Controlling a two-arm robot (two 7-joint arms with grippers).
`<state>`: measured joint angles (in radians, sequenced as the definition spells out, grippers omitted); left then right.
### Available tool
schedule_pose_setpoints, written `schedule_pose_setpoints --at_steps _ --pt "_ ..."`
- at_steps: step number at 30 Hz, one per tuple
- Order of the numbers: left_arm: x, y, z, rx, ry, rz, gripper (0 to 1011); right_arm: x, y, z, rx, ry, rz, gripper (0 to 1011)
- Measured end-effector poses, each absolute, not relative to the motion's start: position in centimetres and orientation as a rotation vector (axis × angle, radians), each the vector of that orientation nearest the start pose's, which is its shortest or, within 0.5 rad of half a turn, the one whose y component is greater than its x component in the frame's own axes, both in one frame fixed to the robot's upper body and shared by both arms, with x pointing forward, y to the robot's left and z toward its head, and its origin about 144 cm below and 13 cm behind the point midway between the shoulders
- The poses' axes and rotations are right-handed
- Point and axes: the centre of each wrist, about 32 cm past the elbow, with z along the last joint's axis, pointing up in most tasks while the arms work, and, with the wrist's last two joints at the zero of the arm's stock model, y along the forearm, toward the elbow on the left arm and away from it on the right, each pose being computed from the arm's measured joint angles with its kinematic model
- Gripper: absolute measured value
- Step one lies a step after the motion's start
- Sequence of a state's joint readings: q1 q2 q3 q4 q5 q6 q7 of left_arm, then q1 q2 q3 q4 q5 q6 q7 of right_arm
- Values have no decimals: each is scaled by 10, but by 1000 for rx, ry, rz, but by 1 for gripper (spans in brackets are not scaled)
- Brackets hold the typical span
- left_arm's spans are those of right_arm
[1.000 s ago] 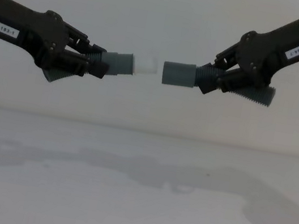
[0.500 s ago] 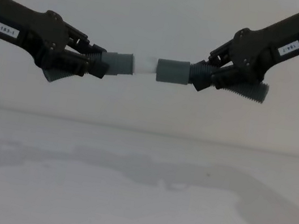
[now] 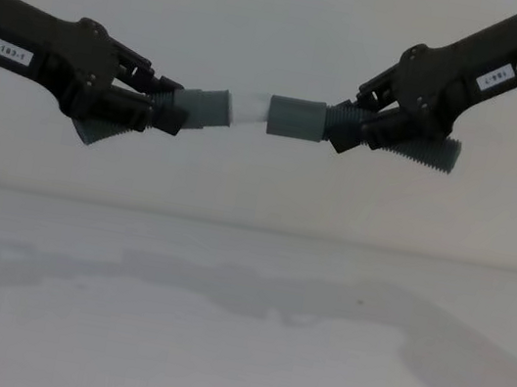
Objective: Use both hands to pick up one end of the pipe from the table, align the ends, and insert them.
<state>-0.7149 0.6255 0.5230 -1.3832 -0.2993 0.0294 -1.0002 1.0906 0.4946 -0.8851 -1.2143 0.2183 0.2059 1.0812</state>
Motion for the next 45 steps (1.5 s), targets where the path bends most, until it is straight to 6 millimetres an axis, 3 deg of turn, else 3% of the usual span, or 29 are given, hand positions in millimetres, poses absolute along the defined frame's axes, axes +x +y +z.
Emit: schedule_pose_setpoints --at_steps 45 --pt "593 307 1333 386 -396 329 323 645 -217 1398 -698 -360 -154 258"
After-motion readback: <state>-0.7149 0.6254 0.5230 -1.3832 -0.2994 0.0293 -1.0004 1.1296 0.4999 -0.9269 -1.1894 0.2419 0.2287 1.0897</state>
